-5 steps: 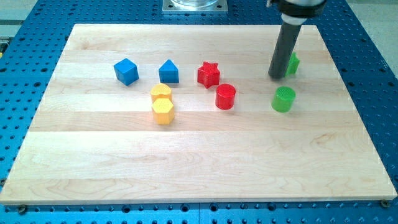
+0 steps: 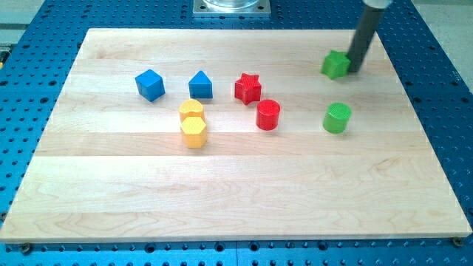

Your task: Slide the green star to the top right of the red star

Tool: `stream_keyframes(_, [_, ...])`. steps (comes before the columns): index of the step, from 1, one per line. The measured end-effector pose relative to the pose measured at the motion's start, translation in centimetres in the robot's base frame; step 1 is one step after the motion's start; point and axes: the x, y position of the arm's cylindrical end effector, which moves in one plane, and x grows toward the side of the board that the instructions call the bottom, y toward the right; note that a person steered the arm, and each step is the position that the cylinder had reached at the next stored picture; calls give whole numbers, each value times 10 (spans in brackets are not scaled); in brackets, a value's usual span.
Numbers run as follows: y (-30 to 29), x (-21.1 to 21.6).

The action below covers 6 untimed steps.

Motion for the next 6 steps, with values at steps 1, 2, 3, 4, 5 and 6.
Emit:
stream_keyframes(1, [-48, 2])
stream_keyframes(2, [-72, 6])
stream_keyframes(3, [-64, 7])
stream_keyframes(4, [-25, 28])
stream_keyframes(5, [22, 51])
stream_keyframes(6, [28, 90])
